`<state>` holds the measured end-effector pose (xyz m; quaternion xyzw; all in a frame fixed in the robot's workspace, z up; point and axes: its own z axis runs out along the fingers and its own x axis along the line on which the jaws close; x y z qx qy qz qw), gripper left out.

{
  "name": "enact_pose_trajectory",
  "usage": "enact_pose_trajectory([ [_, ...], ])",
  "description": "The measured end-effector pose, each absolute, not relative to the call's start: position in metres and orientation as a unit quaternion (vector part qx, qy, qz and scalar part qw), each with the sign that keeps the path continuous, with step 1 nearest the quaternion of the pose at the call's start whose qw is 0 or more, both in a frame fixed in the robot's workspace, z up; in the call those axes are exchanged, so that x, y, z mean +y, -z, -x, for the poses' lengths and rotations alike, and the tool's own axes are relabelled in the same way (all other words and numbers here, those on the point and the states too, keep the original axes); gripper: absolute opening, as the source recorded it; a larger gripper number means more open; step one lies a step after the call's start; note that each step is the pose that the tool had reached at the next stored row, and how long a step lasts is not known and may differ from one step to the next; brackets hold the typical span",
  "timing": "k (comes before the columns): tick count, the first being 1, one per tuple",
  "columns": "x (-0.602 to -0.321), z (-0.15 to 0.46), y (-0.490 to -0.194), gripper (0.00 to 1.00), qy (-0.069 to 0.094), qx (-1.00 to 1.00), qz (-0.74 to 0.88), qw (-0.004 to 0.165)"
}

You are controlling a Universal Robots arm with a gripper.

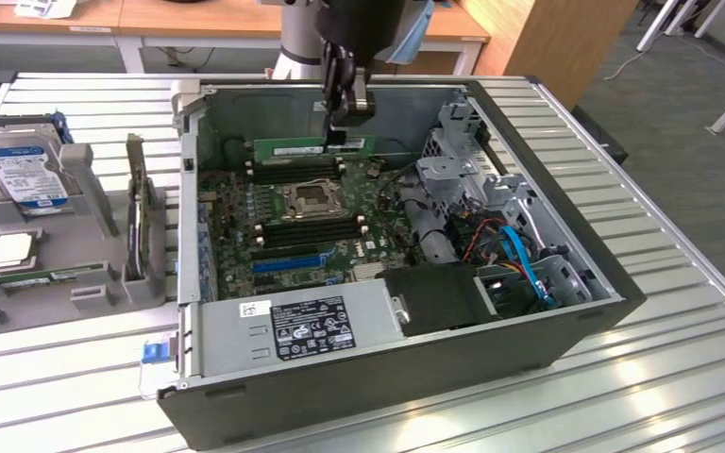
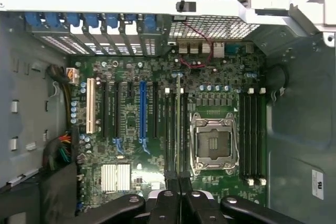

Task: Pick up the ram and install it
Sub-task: 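Pick up the ram and move it above insertion slot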

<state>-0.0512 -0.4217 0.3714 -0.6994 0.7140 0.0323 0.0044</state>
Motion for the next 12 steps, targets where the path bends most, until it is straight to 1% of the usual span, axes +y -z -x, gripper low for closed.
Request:
enact_pose_trajectory([
  [12, -0.403, 0.051, -0.368, 0.12, -0.034, 0.714, 0.699, 0.011],
])
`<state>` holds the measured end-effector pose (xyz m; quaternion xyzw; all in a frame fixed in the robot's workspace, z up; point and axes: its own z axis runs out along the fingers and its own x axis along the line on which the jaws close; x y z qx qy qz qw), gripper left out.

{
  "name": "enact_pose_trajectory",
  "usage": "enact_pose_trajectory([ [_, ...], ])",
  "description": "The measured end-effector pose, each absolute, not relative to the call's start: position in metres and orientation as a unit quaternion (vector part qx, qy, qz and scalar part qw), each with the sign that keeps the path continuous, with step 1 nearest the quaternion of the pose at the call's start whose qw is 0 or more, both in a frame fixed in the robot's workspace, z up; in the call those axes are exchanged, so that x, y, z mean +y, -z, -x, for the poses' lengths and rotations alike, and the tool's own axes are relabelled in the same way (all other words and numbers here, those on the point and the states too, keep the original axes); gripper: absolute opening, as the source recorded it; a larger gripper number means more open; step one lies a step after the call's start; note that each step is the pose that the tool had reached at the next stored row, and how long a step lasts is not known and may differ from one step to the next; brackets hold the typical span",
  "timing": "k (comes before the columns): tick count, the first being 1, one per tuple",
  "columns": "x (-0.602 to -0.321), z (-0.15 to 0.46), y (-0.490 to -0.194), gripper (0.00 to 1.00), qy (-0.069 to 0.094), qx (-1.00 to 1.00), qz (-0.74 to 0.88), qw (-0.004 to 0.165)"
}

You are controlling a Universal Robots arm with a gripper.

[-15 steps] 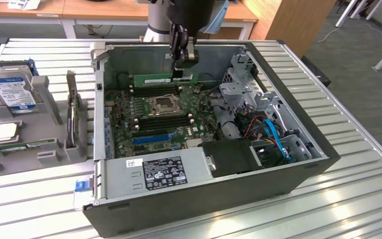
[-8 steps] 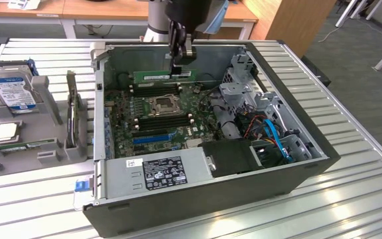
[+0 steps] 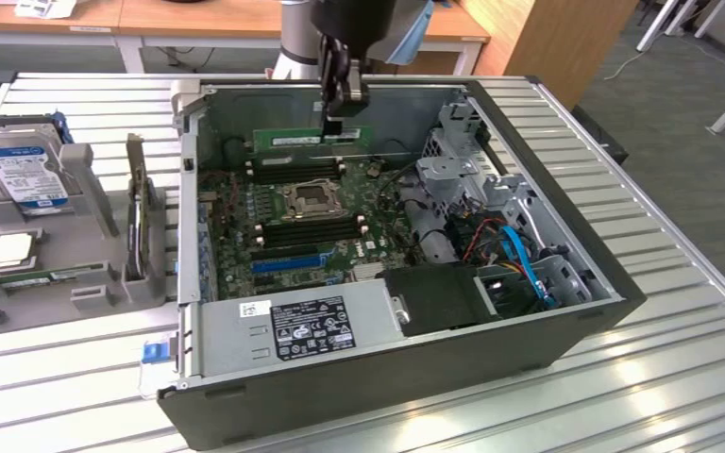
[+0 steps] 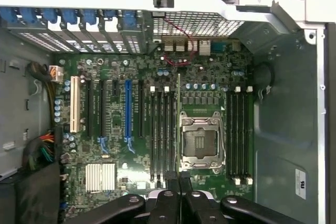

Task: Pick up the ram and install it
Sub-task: 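Pick up the ram and move it above insertion slot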

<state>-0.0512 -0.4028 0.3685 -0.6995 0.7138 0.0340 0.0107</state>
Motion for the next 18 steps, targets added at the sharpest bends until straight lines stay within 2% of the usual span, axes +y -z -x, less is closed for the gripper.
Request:
enact_pose_trajectory([
  [10, -0.399, 0.051, -0.368, 0.12, -0.035, 0.714, 0.699, 0.012],
  [18, -0.399, 0.051, -0.355, 0.12, -0.035, 0.714, 0.699, 0.012],
])
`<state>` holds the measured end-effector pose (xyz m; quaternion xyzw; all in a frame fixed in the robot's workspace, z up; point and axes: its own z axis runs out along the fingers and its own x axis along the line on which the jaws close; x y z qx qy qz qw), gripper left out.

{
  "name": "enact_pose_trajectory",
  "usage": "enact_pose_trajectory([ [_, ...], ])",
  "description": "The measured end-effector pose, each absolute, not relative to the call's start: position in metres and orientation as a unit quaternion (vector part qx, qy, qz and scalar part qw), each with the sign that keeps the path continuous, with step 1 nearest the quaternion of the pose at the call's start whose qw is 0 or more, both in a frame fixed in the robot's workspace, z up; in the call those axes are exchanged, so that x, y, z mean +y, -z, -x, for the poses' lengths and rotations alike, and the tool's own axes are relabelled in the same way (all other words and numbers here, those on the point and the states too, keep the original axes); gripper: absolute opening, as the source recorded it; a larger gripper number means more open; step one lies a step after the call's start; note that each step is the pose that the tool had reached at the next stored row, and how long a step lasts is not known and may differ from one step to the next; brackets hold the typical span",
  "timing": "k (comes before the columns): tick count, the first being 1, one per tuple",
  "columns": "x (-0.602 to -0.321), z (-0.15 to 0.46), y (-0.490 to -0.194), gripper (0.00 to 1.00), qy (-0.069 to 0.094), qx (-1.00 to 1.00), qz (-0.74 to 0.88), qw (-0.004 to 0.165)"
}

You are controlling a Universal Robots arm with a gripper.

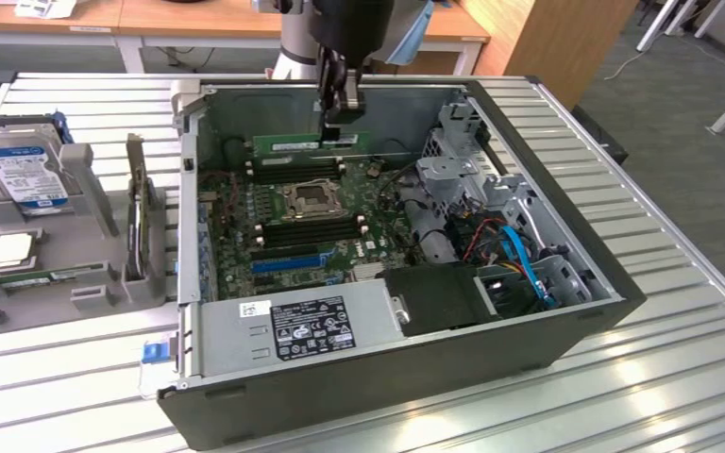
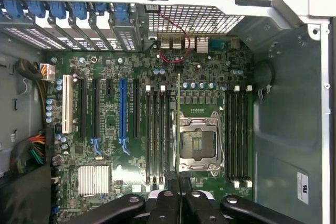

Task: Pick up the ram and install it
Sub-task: 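Pick up the ram and move it above insertion slot, then insert the ram into the slot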

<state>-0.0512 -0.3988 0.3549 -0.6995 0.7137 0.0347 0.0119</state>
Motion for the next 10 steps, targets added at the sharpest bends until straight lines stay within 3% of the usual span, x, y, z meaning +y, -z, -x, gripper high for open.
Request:
enact_pose_trajectory([
  [10, -0.3990, 0.0512, -0.3467, 0.12, -0.035, 0.714, 0.699, 0.012],
])
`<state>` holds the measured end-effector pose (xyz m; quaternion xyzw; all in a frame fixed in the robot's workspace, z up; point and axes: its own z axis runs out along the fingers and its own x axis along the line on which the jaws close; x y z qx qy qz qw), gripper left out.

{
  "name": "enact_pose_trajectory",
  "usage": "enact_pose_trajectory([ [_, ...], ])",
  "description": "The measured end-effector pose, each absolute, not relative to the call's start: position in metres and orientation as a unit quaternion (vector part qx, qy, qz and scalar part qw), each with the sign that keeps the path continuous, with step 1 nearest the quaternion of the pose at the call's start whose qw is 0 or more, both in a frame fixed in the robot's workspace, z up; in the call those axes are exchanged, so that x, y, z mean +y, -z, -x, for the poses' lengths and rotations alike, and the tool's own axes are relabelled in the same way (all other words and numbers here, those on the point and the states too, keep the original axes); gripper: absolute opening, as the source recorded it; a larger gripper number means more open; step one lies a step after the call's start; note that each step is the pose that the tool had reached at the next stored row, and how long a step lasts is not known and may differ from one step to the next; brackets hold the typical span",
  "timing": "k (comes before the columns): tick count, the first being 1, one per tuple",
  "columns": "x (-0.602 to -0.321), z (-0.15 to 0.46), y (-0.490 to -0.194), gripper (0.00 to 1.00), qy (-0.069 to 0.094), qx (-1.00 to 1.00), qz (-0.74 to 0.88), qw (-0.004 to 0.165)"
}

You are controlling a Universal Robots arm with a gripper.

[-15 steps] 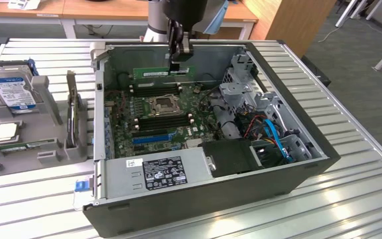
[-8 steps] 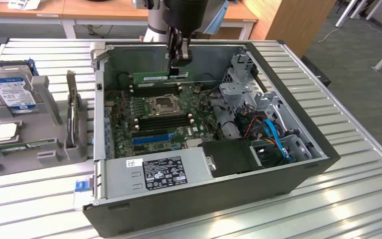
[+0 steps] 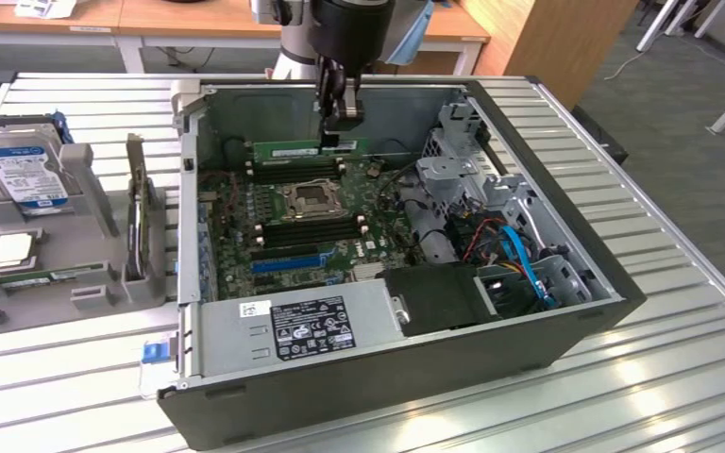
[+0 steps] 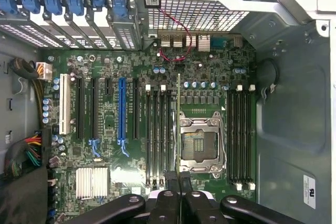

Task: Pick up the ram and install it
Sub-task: 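Insert the ram into the slot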

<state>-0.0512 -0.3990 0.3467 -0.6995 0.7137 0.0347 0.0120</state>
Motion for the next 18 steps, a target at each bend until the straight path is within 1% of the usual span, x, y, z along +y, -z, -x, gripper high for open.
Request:
enact_pose_trajectory([
  [18, -0.4029, 0.0512, -0.3433, 0.12, -0.035, 0.714, 0.699, 0.012],
])
